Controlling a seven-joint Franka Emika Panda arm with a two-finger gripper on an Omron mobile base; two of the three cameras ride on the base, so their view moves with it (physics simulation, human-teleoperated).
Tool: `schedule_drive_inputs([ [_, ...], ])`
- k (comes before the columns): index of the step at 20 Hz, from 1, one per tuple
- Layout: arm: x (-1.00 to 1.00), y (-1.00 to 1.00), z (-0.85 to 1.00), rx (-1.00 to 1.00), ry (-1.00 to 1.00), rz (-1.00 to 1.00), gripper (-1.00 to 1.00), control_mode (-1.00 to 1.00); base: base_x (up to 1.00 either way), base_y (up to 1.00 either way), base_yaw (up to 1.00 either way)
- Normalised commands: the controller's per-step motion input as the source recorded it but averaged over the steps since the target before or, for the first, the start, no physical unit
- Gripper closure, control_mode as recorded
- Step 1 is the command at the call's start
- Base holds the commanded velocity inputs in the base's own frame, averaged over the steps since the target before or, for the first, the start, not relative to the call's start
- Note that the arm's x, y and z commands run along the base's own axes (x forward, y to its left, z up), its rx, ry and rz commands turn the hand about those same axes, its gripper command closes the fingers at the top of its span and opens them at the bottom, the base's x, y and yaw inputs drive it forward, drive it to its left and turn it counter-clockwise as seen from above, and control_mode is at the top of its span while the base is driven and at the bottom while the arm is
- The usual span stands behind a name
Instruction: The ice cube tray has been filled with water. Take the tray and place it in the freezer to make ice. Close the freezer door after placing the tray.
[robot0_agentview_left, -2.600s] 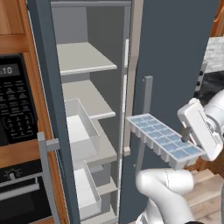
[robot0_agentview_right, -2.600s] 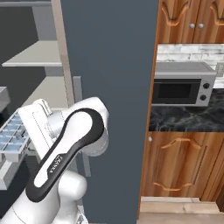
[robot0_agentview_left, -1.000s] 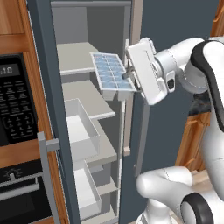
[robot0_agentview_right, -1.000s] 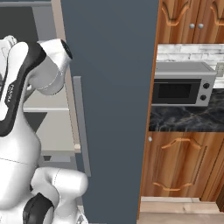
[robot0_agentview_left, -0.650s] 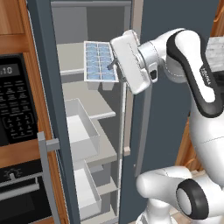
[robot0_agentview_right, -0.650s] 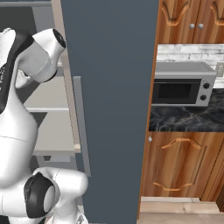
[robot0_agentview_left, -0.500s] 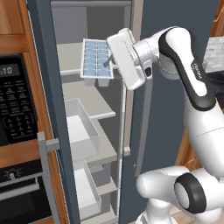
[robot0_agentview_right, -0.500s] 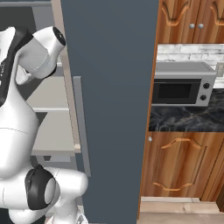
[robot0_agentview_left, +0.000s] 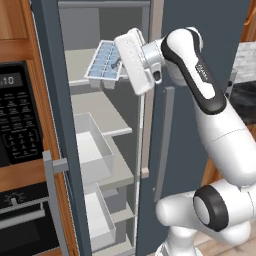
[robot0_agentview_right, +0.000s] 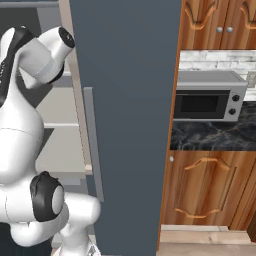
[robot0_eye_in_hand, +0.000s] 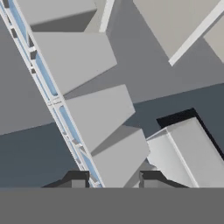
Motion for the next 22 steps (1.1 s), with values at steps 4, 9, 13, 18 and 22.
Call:
schedule_drive_inputs([
  [4, 0.49, 0.26, 0.00, -0.02, 0.00, -0.18, 1.00, -1.00, 0.00, 0.00, 0.00],
  [9, 0.46, 0.29, -0.03, 0.00, 0.00, -0.15, 1.00, -1.00, 0.00, 0.00, 0.00],
  [13, 0.50, 0.16, -0.15, 0.00, 0.00, -0.13, 1.00, -1.00, 0.00, 0.00, 0.00],
  [18, 0.42, 0.12, -0.20, 0.00, 0.00, -0.13, 1.00, -1.00, 0.00, 0.00, 0.00],
  [22, 0.47, 0.14, -0.11, 0.00, 0.00, -0.12, 1.00, -1.00, 0.00, 0.00, 0.00],
])
